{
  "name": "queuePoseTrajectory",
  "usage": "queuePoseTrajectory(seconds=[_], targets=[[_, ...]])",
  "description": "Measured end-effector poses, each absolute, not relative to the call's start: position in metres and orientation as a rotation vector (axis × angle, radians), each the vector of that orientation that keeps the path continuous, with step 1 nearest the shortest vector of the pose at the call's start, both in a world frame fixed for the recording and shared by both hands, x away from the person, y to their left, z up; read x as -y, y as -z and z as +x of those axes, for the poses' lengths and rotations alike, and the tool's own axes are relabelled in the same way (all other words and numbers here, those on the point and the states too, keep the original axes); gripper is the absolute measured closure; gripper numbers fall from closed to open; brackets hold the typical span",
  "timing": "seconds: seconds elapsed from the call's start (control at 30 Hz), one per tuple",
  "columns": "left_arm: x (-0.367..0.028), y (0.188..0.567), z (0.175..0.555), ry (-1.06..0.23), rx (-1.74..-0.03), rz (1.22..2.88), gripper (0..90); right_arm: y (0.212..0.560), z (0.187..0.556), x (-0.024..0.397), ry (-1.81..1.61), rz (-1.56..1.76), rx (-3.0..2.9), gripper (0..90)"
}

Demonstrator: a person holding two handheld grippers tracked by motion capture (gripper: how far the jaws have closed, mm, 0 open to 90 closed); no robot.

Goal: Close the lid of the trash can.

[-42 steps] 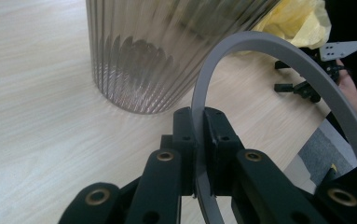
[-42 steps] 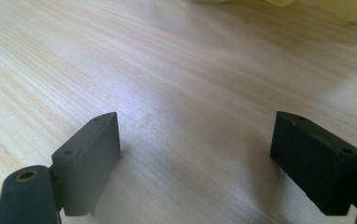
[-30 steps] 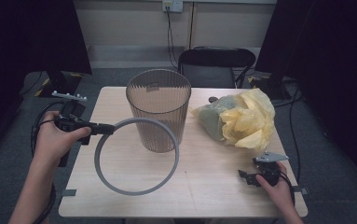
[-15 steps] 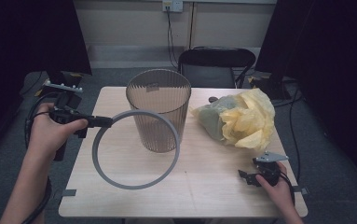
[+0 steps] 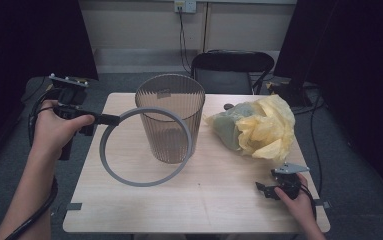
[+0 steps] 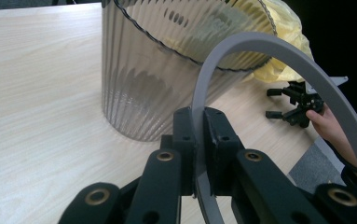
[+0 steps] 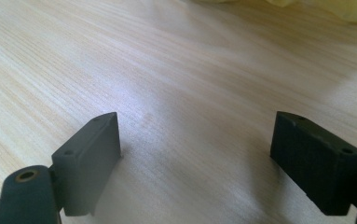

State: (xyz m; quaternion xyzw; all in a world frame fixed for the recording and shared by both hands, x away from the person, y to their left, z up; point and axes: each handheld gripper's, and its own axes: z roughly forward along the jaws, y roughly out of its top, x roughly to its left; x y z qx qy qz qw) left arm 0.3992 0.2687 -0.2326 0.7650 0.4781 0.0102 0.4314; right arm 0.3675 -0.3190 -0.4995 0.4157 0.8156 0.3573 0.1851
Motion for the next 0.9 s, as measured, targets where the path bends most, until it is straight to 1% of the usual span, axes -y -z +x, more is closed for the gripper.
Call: queuePoseTrajectory(seconds=[0.53,0.9], targets=[[-0.262,0.234,0.439,-0.029,-1.227,1.897,84.0,0.499,0.368,0.319,-1.007,1.171,-2.298,15.1],[-0.252,0.232,0.447,-0.055,-1.258,1.857,84.0,0.499,0.368,0.319,-1.008,1.171,-2.298,15.1]])
